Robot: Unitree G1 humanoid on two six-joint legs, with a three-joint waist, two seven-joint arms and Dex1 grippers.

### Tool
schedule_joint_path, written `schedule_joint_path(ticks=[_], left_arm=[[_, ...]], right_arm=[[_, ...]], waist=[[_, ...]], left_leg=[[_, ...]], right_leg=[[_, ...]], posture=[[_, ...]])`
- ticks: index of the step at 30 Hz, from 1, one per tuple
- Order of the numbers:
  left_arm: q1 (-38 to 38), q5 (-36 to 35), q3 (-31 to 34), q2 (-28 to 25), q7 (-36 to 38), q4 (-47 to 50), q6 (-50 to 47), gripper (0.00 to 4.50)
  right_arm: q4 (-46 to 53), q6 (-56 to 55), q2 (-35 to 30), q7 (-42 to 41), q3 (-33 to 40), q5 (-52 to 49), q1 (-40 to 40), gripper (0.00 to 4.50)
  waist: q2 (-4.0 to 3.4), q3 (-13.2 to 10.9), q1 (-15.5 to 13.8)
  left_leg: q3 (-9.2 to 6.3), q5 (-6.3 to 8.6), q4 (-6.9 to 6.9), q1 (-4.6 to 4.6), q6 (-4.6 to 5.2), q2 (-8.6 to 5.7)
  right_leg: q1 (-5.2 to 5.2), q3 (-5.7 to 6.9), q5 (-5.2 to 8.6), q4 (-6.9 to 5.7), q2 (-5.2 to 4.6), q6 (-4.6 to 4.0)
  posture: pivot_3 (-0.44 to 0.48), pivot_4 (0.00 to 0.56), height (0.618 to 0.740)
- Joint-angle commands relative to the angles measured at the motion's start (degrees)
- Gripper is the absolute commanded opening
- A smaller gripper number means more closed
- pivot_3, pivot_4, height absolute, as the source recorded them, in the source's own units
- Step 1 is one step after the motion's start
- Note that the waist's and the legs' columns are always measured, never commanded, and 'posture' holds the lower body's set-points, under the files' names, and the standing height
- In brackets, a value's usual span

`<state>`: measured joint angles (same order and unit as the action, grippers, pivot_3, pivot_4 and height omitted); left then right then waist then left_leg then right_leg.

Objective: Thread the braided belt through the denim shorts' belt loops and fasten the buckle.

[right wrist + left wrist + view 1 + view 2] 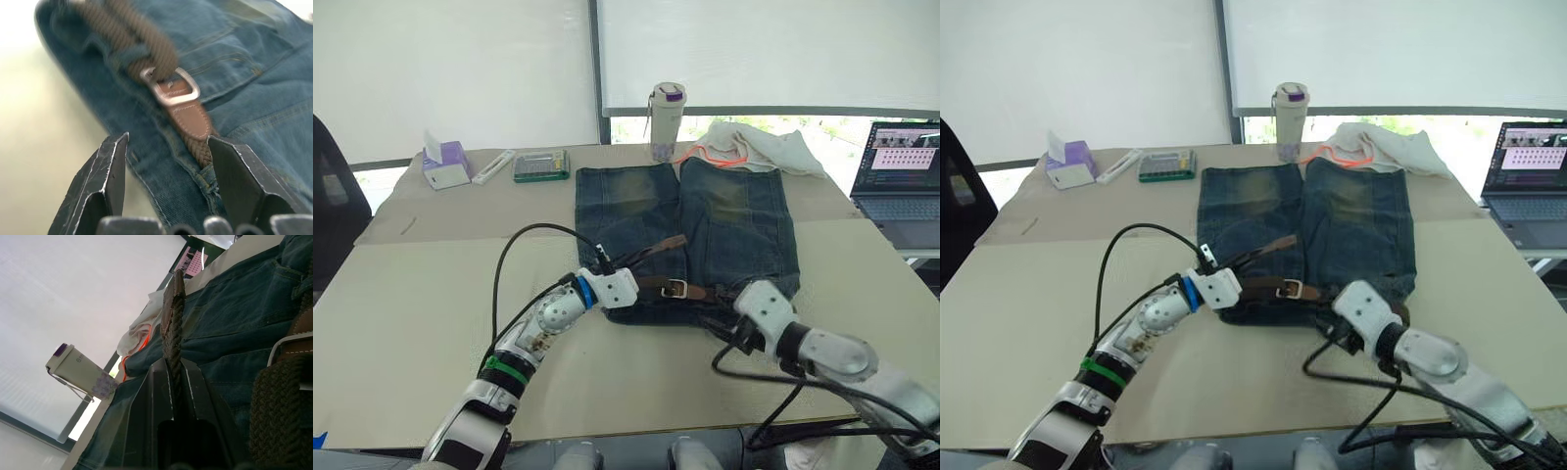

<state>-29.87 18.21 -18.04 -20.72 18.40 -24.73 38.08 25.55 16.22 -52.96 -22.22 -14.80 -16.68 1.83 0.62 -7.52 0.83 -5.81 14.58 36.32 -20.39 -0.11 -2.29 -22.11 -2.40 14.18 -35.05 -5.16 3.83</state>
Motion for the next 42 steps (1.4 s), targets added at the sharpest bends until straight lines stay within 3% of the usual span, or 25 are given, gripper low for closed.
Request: schedule_joint_path(ticks=[1,11,17,31,34,40,42], left_arm=[[0.85,-2.01,0.14,-1.58,2.25,0.89,4.22,0.00],[1.21,-1.10,-0.82,-4.79,5.65,-3.80,10.36,0.00],[0.66,2.44,-0.46,-4.61,3.01,-5.20,9.67,0.00],[0.40,3.35,-0.13,-3.77,0.81,-4.62,8.64,0.00],[0.32,3.16,0.47,-3.26,0.30,-4.48,6.32,0.00],[-0.24,2.76,1.02,-2.47,1.32,-1.98,-0.66,0.00],[-0.71,3.10,1.10,-2.39,1.30,-1.17,-2.32,0.00]], right_arm=[[-1.53,-4.40,2.18,-1.10,-0.83,8.34,2.08,2.86],[-6.44,-4.70,6.59,-3.39,-0.65,19.74,3.50,2.86],[-7.97,-5.42,9.54,-3.68,-1.54,24.32,4.84,2.86],[-13.01,-11.90,12.62,-0.48,-2.05,39.80,6.83,2.86],[-13.43,-13.42,13.36,0.49,-2.00,41.77,6.37,2.10],[-14.16,-17.40,14.90,4.95,-0.87,45.25,5.75,0.02],[-14.63,-18.62,15.44,6.72,-0.34,46.08,5.73,0.02]], waist=[[0.00,0.00,-0.17],[0.02,-0.01,-0.31],[0.04,0.00,-0.11],[0.06,0.02,-0.15],[0.06,0.02,-0.15],[0.06,0.02,-0.15],[0.06,0.02,-0.14]], left_leg=[[0.00,0.00,0.00,-0.01,-0.01,-0.02],[-0.03,-0.03,0.00,0.01,-0.06,-0.08],[-0.03,-0.04,0.00,0.07,-0.06,-0.04],[-0.02,-0.04,0.01,0.09,-0.07,-0.06],[-0.01,-0.04,0.01,0.10,-0.07,-0.07],[-0.01,-0.04,0.02,0.09,-0.08,-0.09],[-0.01,-0.05,0.01,0.09,-0.08,-0.09]], right_leg=[[0.00,-0.01,-0.02,0.00,-0.03,-0.04],[0.01,0.00,-0.21,-0.01,-0.07,-0.32],[0.04,0.00,-0.20,-0.05,-0.02,-0.32],[0.05,0.00,-0.24,-0.07,-0.04,-0.38],[0.06,0.00,-0.24,-0.07,-0.04,-0.38],[0.04,-0.01,-0.26,-0.10,-0.05,-0.42],[0.03,0.00,-0.26,-0.10,-0.04,-0.42]], posture=[[0.000,0.150,0.740],[0.000,0.150,0.740],[0.000,0.150,0.740],[0.000,0.150,0.740],[0.000,0.150,0.740],[0.000,0.150,0.740],[0.000,0.150,0.740]])
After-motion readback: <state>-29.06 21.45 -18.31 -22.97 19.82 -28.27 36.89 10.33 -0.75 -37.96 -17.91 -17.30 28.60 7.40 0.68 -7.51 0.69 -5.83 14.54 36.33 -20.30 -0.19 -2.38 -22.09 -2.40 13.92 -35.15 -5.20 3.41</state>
